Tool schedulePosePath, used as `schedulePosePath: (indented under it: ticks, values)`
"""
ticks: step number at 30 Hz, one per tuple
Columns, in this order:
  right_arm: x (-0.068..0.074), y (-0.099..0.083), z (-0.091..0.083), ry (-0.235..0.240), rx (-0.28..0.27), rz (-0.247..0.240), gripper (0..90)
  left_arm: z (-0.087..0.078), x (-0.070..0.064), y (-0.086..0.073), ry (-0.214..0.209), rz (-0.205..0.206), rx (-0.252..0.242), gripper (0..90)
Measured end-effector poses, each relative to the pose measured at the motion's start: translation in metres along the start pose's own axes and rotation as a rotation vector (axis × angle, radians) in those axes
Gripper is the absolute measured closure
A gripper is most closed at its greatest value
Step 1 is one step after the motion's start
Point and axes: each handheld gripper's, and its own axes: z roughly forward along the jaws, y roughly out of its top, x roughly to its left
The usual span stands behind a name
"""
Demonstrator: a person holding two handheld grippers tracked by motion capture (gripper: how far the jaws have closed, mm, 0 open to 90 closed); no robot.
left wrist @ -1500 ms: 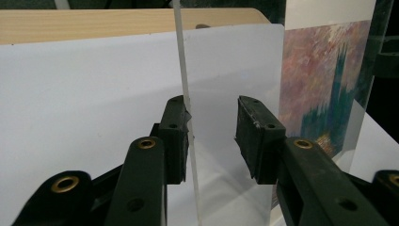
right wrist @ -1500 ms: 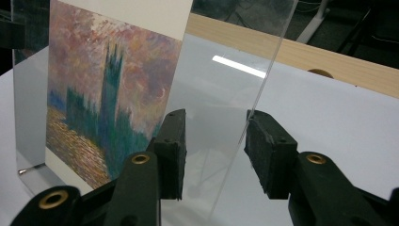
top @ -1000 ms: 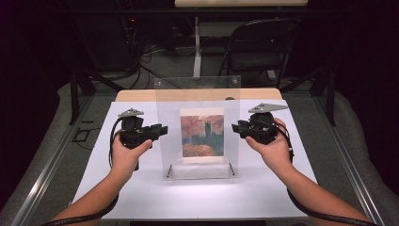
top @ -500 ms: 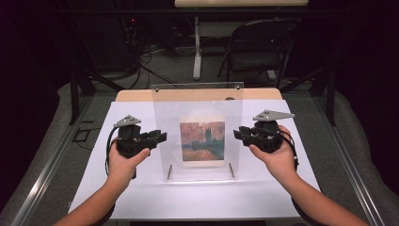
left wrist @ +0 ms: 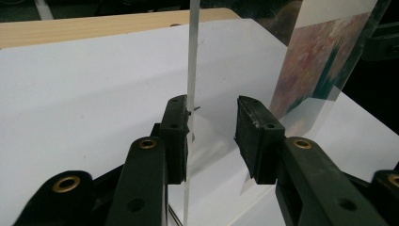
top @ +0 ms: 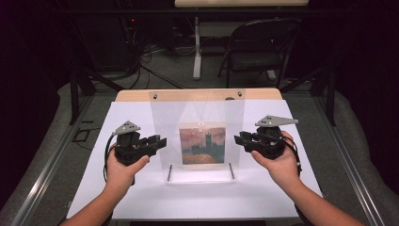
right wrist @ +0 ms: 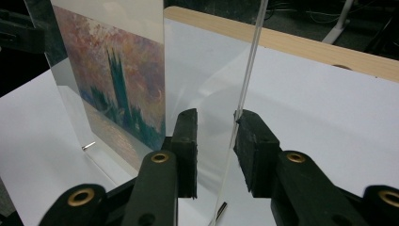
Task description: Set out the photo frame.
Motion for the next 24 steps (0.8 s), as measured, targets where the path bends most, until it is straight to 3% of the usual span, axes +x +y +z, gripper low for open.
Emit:
schedulePosePath:
  ticks: [12,24]
  values:
    - [0.006,-0.009,-0.01,0.026,-0.004,0.001,70.1,-0.007,-0.006,-0.01,-0.023,0.023,-0.01,63.5]
    - [0.006,-0.012,-0.011,0.033,-0.018,-0.007,68.4,-0.007,-0.008,-0.011,-0.012,0.034,-0.012,63.3]
